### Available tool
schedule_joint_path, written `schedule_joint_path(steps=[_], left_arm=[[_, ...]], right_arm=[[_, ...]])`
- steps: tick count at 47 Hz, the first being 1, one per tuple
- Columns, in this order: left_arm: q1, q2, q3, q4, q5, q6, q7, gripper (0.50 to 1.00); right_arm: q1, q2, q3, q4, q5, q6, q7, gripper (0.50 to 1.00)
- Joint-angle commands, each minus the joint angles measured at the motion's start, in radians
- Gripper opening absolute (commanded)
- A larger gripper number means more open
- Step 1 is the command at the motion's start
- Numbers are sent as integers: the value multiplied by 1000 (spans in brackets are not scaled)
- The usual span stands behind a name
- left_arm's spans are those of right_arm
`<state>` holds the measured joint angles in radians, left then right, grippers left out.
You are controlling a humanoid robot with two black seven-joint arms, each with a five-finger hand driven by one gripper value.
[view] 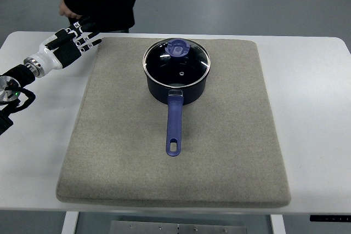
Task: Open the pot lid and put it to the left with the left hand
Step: 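Raise the left hand and move it toward the pot lid knob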
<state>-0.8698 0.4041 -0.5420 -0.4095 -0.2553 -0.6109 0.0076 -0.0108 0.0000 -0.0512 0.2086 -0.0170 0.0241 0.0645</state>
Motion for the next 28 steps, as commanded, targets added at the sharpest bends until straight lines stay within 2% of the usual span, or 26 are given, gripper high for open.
schedule_joint_path(steps=[1, 18, 28], left_arm=[[2, 1, 0, 0, 1, 0, 0, 992], [-18, -5, 8, 3, 4, 0, 0, 992], [-70, 12, 17, 6, 85, 0, -40, 992]], right_arm=[[0, 0, 1, 0, 0, 0, 0, 917], [0, 0, -1, 0, 0, 0, 0, 917], [0, 0, -1, 0, 0, 0, 0, 917]])
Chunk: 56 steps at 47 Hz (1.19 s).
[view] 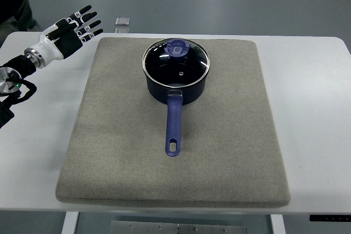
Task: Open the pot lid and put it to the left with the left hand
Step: 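Raise the left hand and move it toward the pot lid knob, then lower the left hand onto the purple lid knob and grasp it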
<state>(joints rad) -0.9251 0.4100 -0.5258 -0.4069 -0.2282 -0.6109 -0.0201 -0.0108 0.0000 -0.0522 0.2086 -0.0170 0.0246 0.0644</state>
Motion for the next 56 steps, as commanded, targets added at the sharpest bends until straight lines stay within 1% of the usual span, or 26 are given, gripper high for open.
schedule_joint_path(steps=[1, 4, 9, 12, 14, 18, 23, 30, 35, 42, 46, 49, 56], left_arm=[[-26, 6, 1, 7, 91, 0, -20, 990], [-61, 19, 1, 2, 228, 0, -64, 990], [-132, 35, 1, -4, 550, 0, -176, 990], [-170, 33, 1, -4, 728, 0, -231, 990], [-192, 32, 1, -18, 838, 0, -257, 990], [-222, 35, 1, -78, 1016, 0, -288, 992], [-256, 36, 3, -170, 1180, 0, -291, 990], [-311, 36, 3, -243, 1418, 0, -291, 988], [-336, 30, 3, -315, 1566, 0, -293, 981], [-357, 4, 38, -386, 1740, 0, -293, 979], [-379, -19, 81, -402, 1800, 0, -291, 977], [-388, -42, 136, -402, 1819, 29, -291, 975], [-425, -94, 247, -391, 1817, 125, -290, 975]], right_arm=[[0, 0, 0, 0, 0, 0, 0, 917], [0, 0, 0, 0, 0, 0, 0, 917], [0, 0, -1, 0, 0, 0, 0, 917], [0, 0, 0, 0, 0, 0, 0, 917], [0, 0, -1, 0, 0, 0, 0, 917], [0, 0, -1, 0, 0, 0, 0, 917], [0, 0, -1, 0, 0, 0, 0, 917], [0, 0, -1, 0, 0, 0, 0, 917], [0, 0, -1, 0, 0, 0, 0, 917], [0, 0, -1, 0, 0, 0, 0, 917], [0, 0, -1, 0, 0, 0, 0, 917], [0, 0, -1, 0, 0, 1, 0, 917], [0, 0, -1, 0, 0, 1, 0, 917]])
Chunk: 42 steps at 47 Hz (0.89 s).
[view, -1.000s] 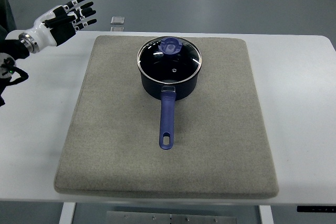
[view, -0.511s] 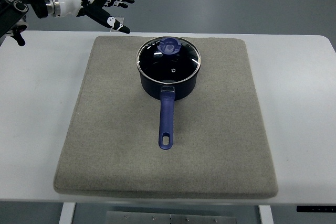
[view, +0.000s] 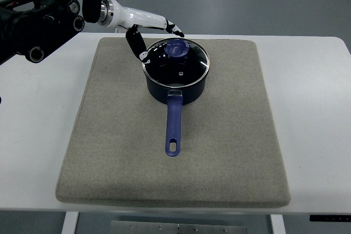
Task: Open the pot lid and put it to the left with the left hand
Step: 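Lower the left hand onto the purple lid knob and grasp it, then lift the glass lid off the pot and carry it toward the left hand's side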
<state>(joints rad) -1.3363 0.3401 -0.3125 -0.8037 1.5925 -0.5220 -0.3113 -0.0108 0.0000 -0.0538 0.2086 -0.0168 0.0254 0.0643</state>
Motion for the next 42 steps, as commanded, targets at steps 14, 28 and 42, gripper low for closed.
schedule_joint_path(steps=[14, 28, 42], left_arm=[[-43, -78, 46, 50, 6, 51, 3, 892], [-49, -79, 84, 63, 7, 51, 3, 776], [-60, -84, 102, 63, 1, 53, 3, 714]], right_arm=[[-1, 0, -9, 0, 0, -1, 2, 917], [-3, 0, -14, 0, 0, -1, 2, 917], [-5, 0, -14, 0, 0, -1, 2, 917]])
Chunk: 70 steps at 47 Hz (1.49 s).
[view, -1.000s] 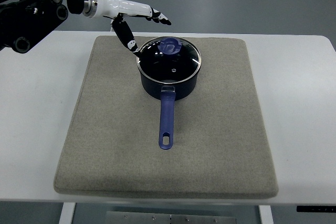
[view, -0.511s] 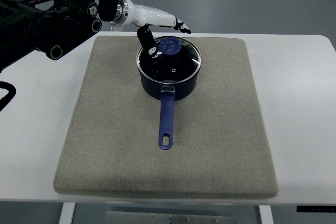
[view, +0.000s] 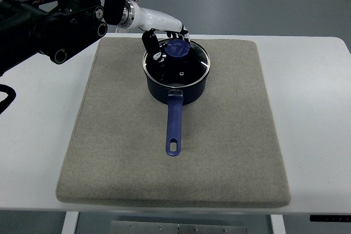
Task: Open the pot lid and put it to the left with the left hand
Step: 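Lift the glass lid off the pot and carry it toward the left hand's side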
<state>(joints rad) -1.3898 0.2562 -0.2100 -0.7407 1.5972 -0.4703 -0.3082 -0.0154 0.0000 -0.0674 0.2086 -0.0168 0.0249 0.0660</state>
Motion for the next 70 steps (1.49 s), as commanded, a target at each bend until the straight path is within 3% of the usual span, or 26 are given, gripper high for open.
schedule_joint_path(steps=[1, 4, 6, 11, 19, 38, 55, 70], left_arm=[[-9, 0, 0, 0, -5, 1, 0, 703], [-9, 0, 0, 0, -5, 1, 0, 698], [-11, 0, 0, -2, -8, 1, 0, 658], [-11, -3, 0, -2, -3, 1, 0, 621], [-17, -5, 0, -2, 1, 1, 0, 500], [-57, 29, -2, 1, -19, -1, 0, 500], [-35, 278, 0, 0, -20, 2, -15, 500], [72, 284, 33, 30, -3, 74, -22, 500]], right_arm=[[0, 0, 0, 0, 0, 0, 0, 917], [0, 0, -2, 0, 0, 1, 0, 917], [-1, 0, -2, 0, 0, 0, 0, 917], [-1, 0, -2, 0, 0, 1, 0, 917], [0, 0, -2, 2, -2, 0, 0, 917], [0, 0, -2, 2, -2, 0, 0, 917], [0, 0, -2, 0, -12, 0, 0, 917], [-1, 0, -2, 0, -15, 0, 0, 917]])
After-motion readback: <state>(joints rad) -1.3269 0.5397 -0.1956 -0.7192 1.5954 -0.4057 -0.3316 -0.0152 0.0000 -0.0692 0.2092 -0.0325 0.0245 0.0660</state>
